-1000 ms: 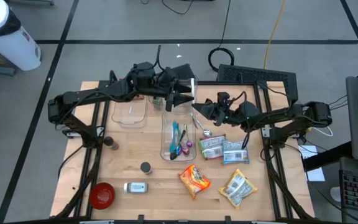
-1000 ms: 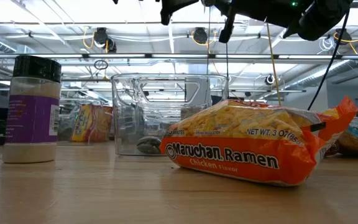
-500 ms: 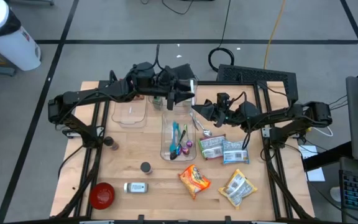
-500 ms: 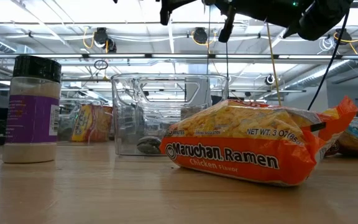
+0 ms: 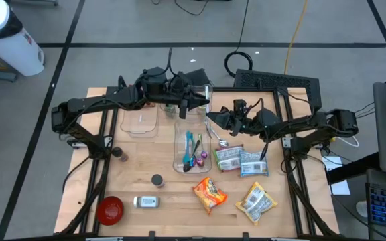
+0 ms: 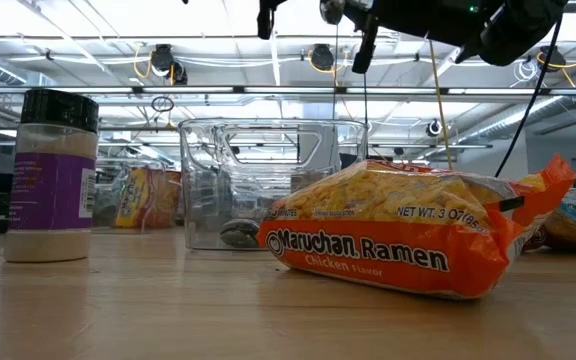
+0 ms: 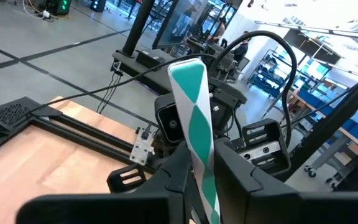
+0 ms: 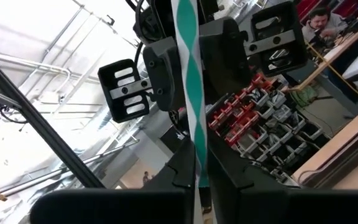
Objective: Pick & Place Food Item
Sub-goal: Put the right white blue spoon into the bottom right transparent bin
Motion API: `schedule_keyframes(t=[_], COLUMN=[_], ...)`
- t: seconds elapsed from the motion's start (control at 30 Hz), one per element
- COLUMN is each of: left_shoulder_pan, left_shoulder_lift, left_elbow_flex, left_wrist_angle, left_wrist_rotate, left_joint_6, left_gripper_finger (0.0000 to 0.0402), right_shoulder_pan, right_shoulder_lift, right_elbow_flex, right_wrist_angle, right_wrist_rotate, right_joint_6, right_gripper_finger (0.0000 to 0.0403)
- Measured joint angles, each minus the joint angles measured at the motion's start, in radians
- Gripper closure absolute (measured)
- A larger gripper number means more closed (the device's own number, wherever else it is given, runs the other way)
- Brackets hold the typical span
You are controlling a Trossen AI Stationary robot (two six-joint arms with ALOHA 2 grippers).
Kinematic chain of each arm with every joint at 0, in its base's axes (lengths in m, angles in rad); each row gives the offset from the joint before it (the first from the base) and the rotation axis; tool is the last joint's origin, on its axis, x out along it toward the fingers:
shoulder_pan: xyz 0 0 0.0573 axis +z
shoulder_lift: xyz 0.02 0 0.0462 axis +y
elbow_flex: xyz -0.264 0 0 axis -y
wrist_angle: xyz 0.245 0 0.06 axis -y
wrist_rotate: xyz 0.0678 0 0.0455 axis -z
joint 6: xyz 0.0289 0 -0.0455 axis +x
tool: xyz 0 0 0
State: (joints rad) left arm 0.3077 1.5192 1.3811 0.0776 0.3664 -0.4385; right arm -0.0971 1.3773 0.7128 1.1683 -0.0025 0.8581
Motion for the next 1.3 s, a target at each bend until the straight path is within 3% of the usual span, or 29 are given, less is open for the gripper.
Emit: schedule_keyframes(t=[0.5,1.03,1.3], left_shoulder_pan=[-0.002,0.000,-0.001], left_shoulder_lift=[0.000,0.002,-0.006], left_elbow_flex=[0.001,0.001,0.000], left_wrist_angle=[-0.026,-0.055,-0.070], left_wrist_rotate=[-0.006,-0.019,-0.022], left_joint_6=[0.012,-0.017,-0.045], left_gripper_finger=[0.0356,0.0359,0.0359], right_shoulder_pan=[0.000,-0.027,-0.075], right_shoulder_lift=[0.001,0.000,-0.002], right_elbow_flex=[0.000,0.000,0.000], right_wrist_angle=[-0.005,-0.018,-0.007], right_wrist_rotate=[0.002,-0.017,-0.145], right_joint_6=[-0.002,-0.014,0.018], right_gripper_finger=[0.0317,0.0179,0.0158])
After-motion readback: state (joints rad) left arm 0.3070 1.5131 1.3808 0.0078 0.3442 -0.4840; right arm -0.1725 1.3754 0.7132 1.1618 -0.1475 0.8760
